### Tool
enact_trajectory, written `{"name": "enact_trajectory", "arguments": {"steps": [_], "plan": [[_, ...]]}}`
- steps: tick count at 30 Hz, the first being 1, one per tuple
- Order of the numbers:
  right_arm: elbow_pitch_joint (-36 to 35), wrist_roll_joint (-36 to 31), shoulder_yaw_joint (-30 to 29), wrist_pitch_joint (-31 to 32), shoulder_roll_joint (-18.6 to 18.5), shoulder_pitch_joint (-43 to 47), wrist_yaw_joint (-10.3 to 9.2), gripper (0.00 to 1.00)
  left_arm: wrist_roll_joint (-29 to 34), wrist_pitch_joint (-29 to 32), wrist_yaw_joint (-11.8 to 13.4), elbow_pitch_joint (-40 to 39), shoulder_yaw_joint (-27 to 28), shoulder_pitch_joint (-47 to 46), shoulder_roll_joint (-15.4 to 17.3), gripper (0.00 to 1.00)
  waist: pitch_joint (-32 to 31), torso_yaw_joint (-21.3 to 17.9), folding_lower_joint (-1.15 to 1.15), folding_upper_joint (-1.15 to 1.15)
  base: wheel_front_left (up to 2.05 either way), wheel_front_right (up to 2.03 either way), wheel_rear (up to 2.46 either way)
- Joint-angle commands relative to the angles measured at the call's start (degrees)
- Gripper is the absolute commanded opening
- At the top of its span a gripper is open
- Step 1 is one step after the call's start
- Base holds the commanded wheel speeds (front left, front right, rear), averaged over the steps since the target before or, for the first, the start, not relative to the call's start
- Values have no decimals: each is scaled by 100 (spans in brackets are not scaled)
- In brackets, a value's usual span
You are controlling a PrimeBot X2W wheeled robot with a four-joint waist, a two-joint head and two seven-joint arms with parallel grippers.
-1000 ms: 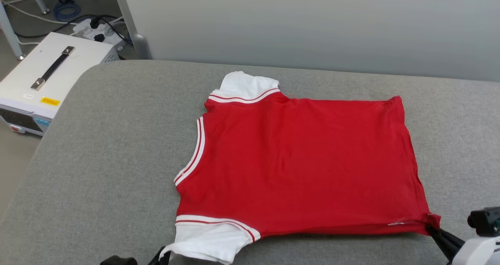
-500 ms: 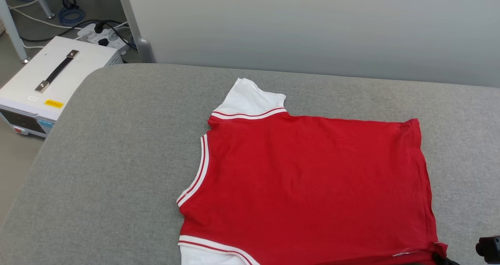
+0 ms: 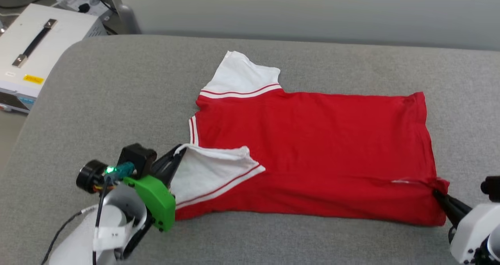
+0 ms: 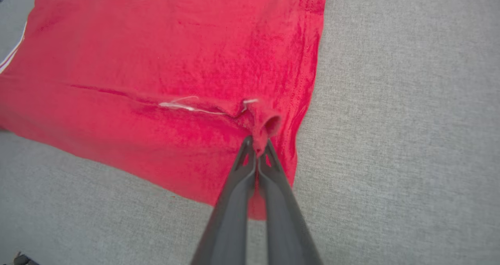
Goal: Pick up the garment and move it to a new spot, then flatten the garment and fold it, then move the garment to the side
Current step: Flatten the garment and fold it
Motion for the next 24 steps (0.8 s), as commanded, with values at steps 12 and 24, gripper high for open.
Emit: {"name": "enact_trajectory", "arguments": {"steps": [12, 24], "plan": [[1073, -171, 777, 87, -20, -1721, -4, 0, -130, -225, -424, 2379, -498, -1490, -576, 0, 1162, -309, 0, 0, 0, 0, 0], [1525, 107, 1025, -662, -96, -1855, -4, 100, -933, -706, -440, 3140, -954, -1566, -725, 100, 591, -202, 0, 0, 0, 0, 0]]}}
